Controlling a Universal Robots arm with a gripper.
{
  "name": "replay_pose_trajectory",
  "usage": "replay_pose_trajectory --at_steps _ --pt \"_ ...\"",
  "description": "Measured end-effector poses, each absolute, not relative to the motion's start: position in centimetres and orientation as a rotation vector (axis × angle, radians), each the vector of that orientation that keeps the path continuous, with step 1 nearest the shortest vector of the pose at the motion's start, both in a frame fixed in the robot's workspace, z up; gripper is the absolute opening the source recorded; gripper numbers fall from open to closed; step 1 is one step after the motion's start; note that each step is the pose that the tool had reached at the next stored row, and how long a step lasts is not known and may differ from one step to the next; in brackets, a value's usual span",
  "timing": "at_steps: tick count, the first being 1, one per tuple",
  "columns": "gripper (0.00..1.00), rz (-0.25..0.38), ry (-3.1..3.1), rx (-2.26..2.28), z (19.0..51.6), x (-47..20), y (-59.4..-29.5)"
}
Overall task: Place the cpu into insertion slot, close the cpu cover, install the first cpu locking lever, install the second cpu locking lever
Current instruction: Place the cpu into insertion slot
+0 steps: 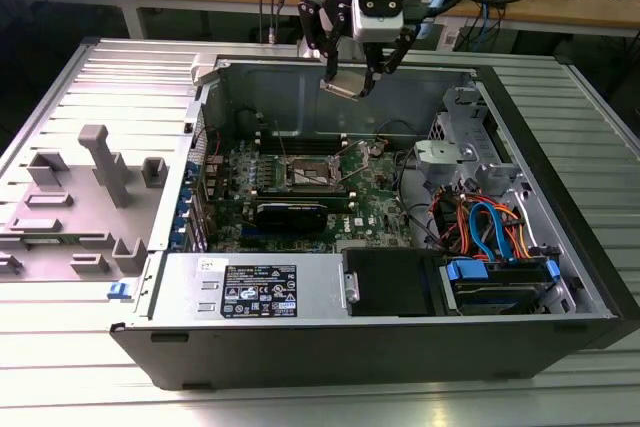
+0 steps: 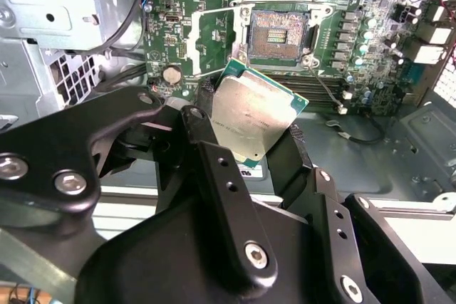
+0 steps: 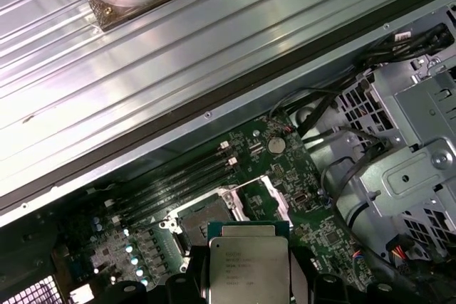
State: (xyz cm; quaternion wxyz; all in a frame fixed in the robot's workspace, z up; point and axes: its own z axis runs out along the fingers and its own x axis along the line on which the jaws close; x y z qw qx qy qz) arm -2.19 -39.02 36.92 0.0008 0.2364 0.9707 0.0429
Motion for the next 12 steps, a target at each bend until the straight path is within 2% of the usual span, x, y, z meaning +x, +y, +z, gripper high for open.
replay_pose_trajectory --at_steps 12 --pt "0.54 0.134 3.016 0.854 36.70 -2.20 -39.50"
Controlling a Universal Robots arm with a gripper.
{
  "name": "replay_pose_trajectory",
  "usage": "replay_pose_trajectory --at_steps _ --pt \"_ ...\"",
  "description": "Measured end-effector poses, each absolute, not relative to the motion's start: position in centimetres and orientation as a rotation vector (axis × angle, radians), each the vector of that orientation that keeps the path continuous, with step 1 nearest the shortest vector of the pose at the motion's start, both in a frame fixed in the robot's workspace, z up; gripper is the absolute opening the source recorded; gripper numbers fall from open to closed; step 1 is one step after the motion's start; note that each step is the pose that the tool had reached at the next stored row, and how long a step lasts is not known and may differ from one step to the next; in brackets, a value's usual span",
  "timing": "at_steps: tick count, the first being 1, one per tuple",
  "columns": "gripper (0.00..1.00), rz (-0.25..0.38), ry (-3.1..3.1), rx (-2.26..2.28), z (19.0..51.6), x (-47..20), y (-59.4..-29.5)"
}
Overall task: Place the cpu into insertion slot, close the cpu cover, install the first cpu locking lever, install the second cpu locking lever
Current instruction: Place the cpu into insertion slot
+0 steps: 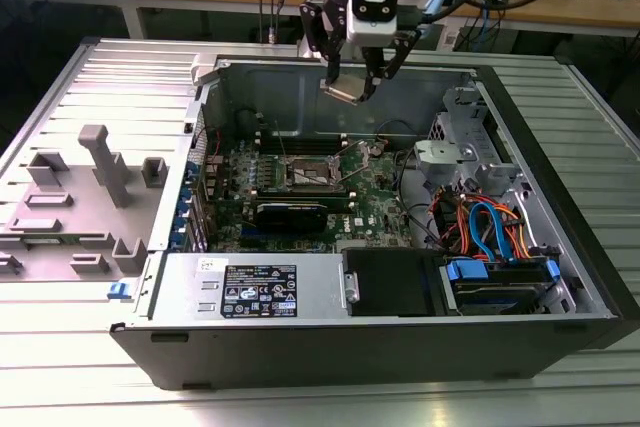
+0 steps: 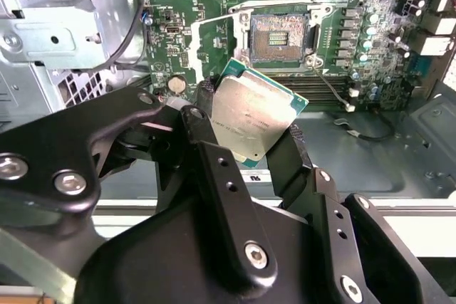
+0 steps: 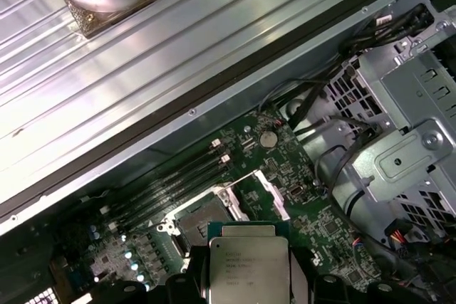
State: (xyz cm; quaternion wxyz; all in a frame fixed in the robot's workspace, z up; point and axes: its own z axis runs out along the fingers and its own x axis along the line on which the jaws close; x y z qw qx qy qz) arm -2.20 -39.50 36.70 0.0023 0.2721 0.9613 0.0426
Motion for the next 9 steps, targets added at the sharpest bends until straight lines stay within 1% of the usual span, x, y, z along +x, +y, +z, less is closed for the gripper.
replay_pose_trajectory --at_steps 9 --pt "0.54 0.134 2.998 0.907 36.65 -2.20 -39.52"
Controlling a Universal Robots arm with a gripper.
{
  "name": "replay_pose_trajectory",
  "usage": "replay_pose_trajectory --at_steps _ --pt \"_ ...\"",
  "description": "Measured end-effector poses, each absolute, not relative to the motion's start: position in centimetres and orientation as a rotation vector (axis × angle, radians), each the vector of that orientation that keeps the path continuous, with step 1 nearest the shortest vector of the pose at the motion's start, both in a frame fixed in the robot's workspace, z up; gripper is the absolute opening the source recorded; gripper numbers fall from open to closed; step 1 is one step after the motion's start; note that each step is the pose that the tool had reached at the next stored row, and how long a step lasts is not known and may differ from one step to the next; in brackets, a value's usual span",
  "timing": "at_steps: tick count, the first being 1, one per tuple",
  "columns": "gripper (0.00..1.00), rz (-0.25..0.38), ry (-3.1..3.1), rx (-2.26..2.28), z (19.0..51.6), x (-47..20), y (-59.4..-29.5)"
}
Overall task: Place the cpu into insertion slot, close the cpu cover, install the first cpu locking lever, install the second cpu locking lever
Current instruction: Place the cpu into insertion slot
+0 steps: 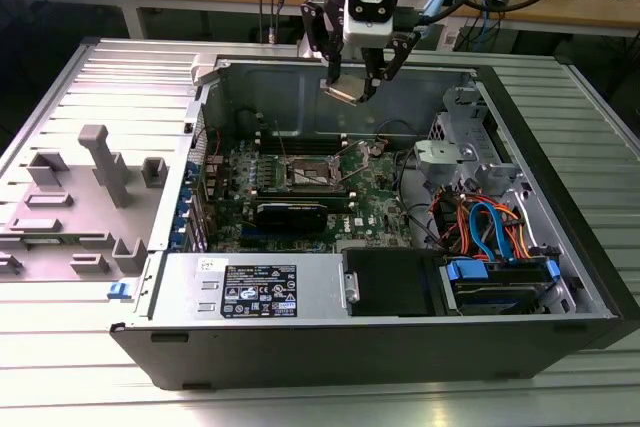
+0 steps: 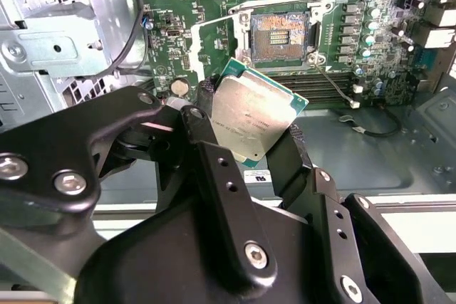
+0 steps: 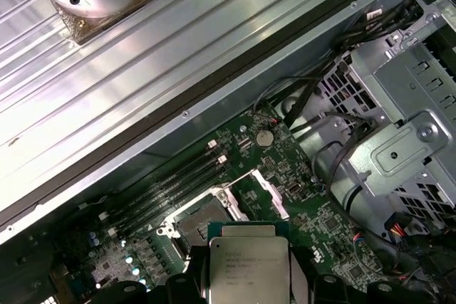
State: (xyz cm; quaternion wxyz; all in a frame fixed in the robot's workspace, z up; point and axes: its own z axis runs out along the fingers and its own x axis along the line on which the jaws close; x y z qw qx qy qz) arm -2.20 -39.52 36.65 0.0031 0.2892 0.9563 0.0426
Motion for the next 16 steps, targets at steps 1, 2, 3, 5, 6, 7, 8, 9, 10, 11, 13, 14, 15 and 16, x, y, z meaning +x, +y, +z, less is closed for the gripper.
replay_pose_trajectory --at_steps 1,2,3,5,6,7,8,9,10,11,13,14,15,16 --pt "0.54 0.134 2.998 0.907 36.65 -2.20 -39.52" --pt "0.54 0.134 2.998 0.907 36.65 -2.19 -39.52" --pt "0.54 0.134 2.998 0.907 36.65 -2.19 -39.52" --pt "0.54 0.133 2.998 0.907 36.65 -2.20 -39.52" --pt "0.54 0.133 2.998 0.907 36.65 -2.20 -39.52" --pt "0.54 0.133 2.998 0.907 36.65 -2.20 -39.52" --pt "0.54 0.133 2.998 0.908 36.65 -2.19 -39.52" --pt "0.54 0.134 2.997 0.911 36.65 -2.19 -39.52" --pt "0.54 0.133 2.996 0.915 36.65 -2.19 -39.52" --pt "0.54 0.133 2.994 0.919 36.65 -2.20 -39.52" --pt "0.54 0.133 2.989 0.934 36.65 -2.20 -39.52" --pt "0.54 0.133 2.987 0.940 36.65 -2.20 -39.53" --pt "0.54 0.133 2.985 0.946 36.65 -2.19 -39.53" --pt "0.54 0.133 2.982 0.956 36.65 -2.19 -39.52"
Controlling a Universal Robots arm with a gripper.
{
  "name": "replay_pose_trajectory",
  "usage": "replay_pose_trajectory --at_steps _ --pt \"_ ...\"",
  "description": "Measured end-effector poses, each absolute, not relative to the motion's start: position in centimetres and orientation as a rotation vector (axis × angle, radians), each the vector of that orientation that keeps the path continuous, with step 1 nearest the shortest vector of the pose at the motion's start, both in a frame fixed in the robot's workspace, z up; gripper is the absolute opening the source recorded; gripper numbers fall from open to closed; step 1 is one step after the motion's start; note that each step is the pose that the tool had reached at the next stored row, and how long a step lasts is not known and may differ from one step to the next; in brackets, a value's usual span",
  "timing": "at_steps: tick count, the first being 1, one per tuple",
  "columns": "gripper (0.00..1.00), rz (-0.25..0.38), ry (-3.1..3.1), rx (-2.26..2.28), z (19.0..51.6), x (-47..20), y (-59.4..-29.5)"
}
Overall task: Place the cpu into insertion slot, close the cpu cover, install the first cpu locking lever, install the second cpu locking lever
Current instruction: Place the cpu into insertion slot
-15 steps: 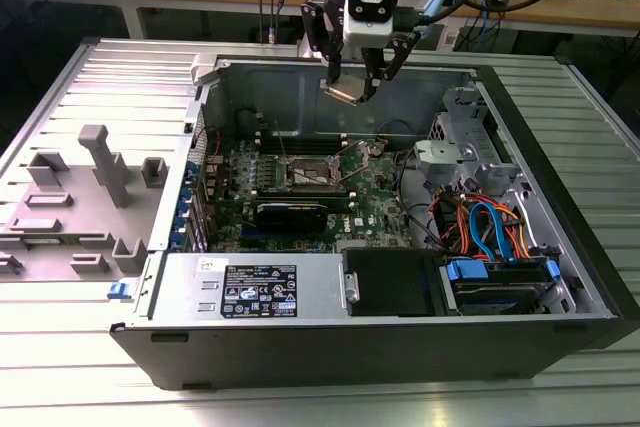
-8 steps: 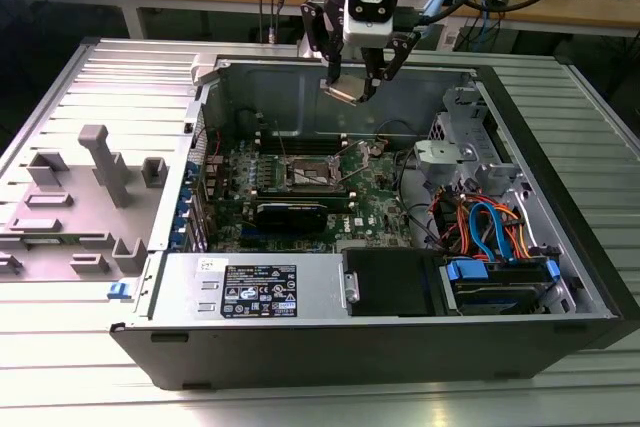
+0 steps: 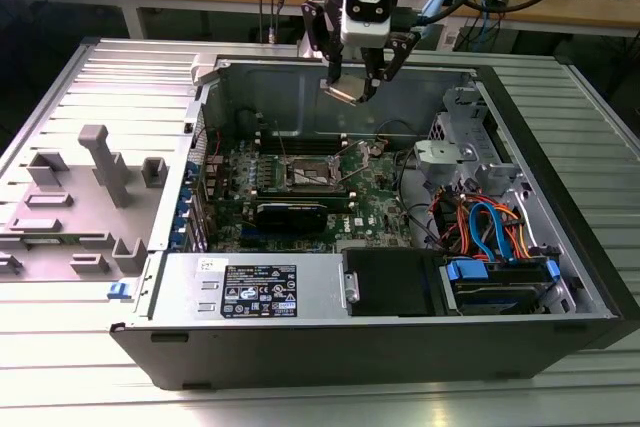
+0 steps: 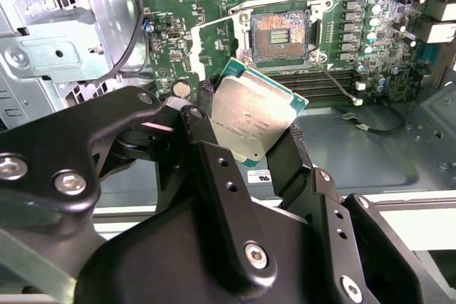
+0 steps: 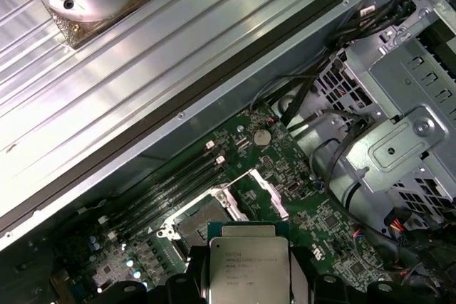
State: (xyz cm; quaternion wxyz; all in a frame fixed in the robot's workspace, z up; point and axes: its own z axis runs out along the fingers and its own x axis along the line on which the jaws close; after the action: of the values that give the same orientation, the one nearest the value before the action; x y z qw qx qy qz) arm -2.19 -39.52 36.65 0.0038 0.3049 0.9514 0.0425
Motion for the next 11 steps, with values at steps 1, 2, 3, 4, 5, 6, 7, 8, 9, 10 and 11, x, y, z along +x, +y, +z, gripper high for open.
replay_pose_trajectory --at_steps 1,2,3,4,5,6,7,8,9,10,11 --pt "0.54 0.133 2.980 0.961 36.65 -2.20 -39.53" --pt "0.54 0.133 2.978 0.966 36.65 -2.20 -39.53" --pt "0.54 0.133 2.976 0.972 36.65 -2.19 -39.53" --pt "0.54 0.133 2.974 0.977 36.64 -2.19 -39.53" --pt "0.54 0.133 2.973 0.981 36.64 -2.19 -39.53" --pt "0.54 0.133 2.972 0.982 36.64 -2.19 -39.53" --pt "0.54 0.133 2.972 0.983 36.64 -2.19 -39.53" --pt "0.54 0.133 2.972 0.984 36.64 -2.20 -39.54" --pt "0.54 0.133 2.971 0.985 36.64 -2.19 -39.54" --pt "0.54 0.133 2.971 0.985 36.64 -2.20 -39.54" --pt "0.54 0.133 2.971 0.985 36.64 -2.20 -39.54"
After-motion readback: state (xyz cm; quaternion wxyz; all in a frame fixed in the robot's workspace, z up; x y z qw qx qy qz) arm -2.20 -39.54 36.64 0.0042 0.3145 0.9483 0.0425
